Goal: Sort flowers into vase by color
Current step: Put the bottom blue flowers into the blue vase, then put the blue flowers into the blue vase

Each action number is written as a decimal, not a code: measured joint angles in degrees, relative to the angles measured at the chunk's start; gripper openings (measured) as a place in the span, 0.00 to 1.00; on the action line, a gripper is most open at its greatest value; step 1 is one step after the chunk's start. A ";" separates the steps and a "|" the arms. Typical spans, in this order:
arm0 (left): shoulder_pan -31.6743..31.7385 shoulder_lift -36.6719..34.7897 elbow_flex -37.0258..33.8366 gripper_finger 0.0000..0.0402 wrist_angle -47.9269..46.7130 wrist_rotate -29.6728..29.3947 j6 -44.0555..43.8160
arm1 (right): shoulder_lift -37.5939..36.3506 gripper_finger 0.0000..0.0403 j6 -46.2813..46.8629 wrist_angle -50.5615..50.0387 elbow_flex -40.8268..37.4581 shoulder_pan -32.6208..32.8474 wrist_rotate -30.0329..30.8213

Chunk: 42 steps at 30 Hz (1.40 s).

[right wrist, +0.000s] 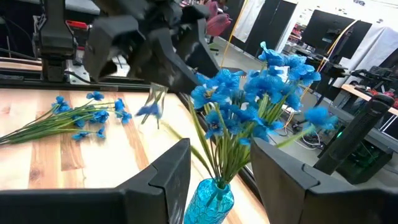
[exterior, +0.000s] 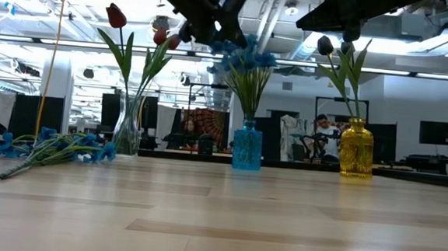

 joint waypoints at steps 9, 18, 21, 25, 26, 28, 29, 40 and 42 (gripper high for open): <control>-2.43 -6.12 0.00 0.59 -9.05 0.06 0.13 | 0.00 0.48 0.00 0.00 0.00 0.02 0.00; -9.61 -13.23 0.00 0.59 -20.89 5.64 -8.94 | 0.00 0.48 -0.02 -0.04 0.00 0.02 0.00; -12.27 -14.40 0.00 0.59 -25.15 7.45 -13.64 | 0.00 0.48 -0.02 -0.03 0.00 0.02 0.00; -15.05 -14.66 0.00 0.59 -32.73 11.01 -23.07 | 0.00 0.48 -0.02 -0.22 0.00 0.02 0.00; -15.65 -14.64 0.00 0.59 -34.89 12.10 -25.89 | 0.00 0.48 -0.04 -0.42 0.00 0.02 0.00; -16.71 -14.44 0.00 0.59 -39.38 14.14 -32.05 | 0.00 0.48 -0.07 -1.03 0.00 0.02 -0.01; -17.18 -14.32 0.00 0.59 -41.77 15.04 -35.35 | 0.00 0.48 -0.07 -1.16 0.00 0.02 -0.02; -23.21 -11.21 -0.02 0.59 -61.09 18.10 -73.34 | 0.04 0.48 -0.04 -2.16 0.00 0.02 -0.02; -23.94 -9.78 -0.44 0.59 -61.31 18.11 -79.29 | 0.04 0.48 -0.04 -2.14 0.00 0.02 -0.34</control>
